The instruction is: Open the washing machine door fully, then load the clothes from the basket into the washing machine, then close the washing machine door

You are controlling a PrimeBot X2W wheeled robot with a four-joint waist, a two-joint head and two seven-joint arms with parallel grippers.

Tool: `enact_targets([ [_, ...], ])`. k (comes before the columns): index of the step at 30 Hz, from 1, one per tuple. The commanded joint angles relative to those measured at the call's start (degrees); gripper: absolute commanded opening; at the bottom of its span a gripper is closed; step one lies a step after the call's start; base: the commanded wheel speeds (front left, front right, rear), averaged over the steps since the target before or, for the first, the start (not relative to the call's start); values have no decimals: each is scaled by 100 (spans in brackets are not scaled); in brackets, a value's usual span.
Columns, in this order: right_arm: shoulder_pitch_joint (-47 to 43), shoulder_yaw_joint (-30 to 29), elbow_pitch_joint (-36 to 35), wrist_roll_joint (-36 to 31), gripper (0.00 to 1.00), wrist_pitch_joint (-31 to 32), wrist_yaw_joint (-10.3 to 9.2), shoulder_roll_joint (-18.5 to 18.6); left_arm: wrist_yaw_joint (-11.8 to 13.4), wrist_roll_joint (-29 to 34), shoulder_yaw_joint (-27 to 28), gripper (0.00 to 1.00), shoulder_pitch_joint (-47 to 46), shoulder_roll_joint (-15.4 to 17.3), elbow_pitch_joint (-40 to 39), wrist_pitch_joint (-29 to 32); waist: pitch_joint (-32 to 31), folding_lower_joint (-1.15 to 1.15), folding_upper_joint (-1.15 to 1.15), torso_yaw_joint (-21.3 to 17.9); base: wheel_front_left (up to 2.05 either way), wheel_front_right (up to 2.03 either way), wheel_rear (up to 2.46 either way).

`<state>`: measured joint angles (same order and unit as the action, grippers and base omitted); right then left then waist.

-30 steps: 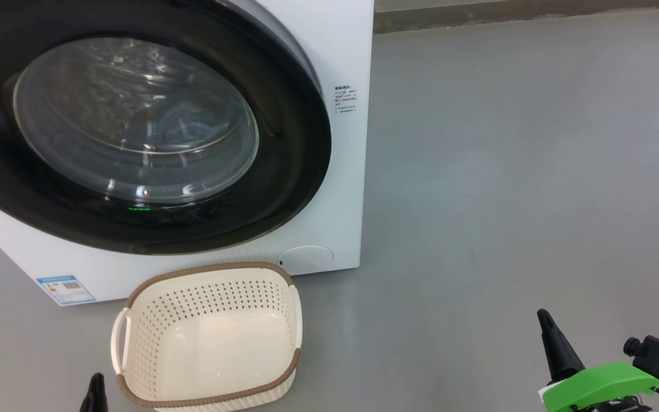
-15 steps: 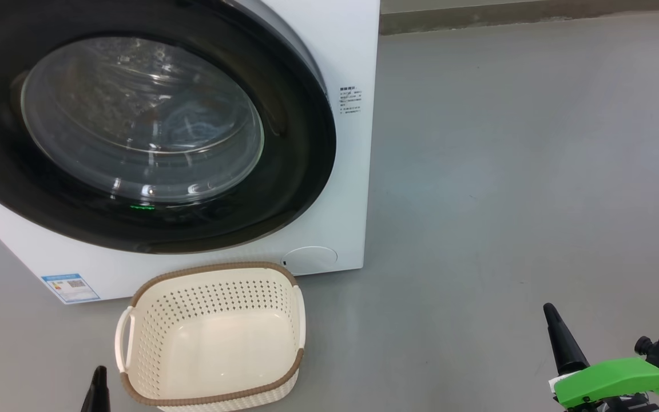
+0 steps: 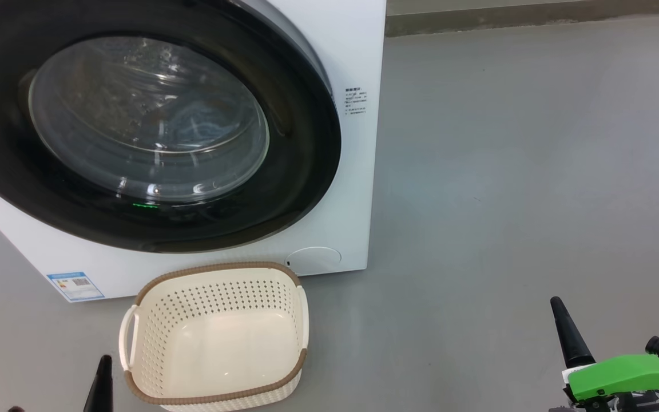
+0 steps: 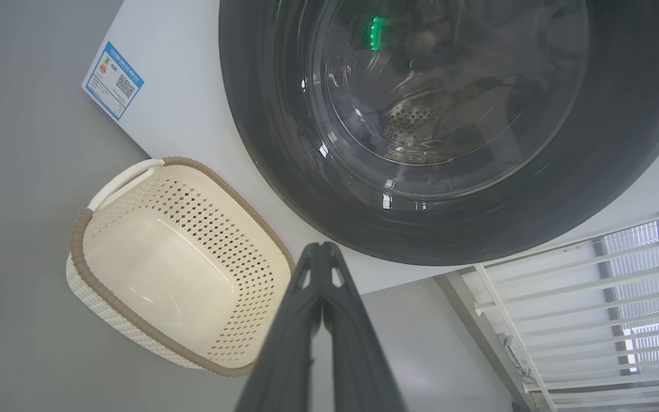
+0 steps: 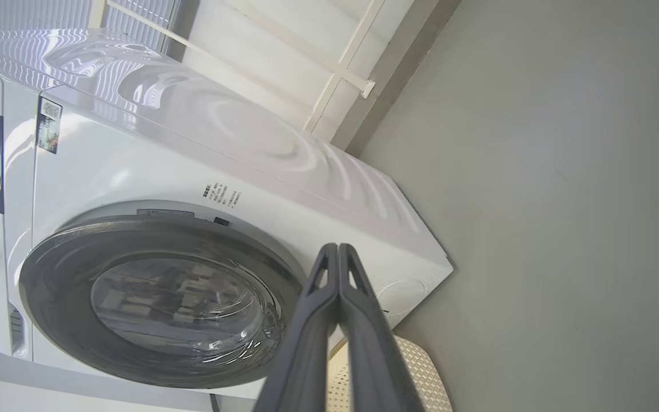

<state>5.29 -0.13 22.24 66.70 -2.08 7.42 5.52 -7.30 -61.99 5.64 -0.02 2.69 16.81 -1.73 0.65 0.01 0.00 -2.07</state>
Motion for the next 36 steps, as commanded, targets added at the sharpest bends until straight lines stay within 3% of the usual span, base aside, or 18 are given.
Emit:
enact_targets([
  [1,142,4,-198,171,0,43,5,13,7,-164,98,0,-264,64,-165,45,-2,0,0,7,0,0,0],
  [36,138,-449,-638,1990,0,629,6,-167,8,-2309,99,0,-562,30,-245,635,-50,0,0,158,0,0,0],
])
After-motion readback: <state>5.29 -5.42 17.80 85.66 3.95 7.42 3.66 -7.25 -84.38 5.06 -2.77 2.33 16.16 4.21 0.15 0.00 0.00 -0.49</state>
